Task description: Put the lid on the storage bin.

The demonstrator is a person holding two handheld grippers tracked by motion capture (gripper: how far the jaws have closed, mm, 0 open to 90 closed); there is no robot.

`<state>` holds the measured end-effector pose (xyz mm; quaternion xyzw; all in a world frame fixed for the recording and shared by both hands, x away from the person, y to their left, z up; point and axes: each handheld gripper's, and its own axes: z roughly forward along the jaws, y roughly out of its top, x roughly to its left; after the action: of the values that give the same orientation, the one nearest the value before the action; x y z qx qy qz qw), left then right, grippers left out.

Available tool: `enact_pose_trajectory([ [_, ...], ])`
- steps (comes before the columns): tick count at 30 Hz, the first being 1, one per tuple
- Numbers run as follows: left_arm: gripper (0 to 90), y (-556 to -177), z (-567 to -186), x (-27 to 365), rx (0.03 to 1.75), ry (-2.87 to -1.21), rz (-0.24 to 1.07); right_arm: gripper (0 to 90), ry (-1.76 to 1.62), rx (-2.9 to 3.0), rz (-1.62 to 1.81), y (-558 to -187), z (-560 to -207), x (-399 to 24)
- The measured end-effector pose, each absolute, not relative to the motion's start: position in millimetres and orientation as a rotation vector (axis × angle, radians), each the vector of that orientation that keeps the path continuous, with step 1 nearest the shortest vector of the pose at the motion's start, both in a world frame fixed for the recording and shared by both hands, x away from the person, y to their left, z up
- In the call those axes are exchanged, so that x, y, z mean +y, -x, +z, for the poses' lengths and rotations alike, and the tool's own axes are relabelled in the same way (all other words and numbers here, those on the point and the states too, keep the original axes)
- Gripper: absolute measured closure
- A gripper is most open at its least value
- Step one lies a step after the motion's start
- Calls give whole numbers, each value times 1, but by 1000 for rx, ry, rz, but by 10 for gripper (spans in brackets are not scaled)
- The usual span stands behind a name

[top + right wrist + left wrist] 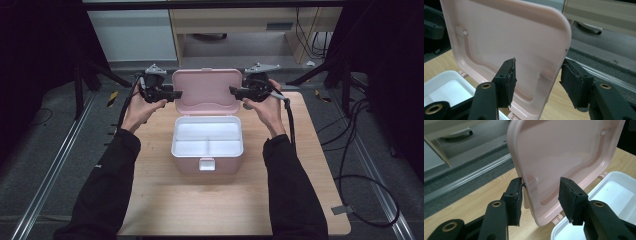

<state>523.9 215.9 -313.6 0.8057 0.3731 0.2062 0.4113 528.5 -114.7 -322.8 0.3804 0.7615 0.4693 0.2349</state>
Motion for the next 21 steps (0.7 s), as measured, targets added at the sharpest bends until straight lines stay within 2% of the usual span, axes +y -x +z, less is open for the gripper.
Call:
enact_pose_trajectory([
  [10, 566, -507, -304, 218, 897, -2029, 547, 486, -979, 2076, 1284, -510, -307, -117],
  [21, 572, -472, -306, 222, 816, -2051, 565, 505, -902, 2091, 1288, -474, -307, -123],
])
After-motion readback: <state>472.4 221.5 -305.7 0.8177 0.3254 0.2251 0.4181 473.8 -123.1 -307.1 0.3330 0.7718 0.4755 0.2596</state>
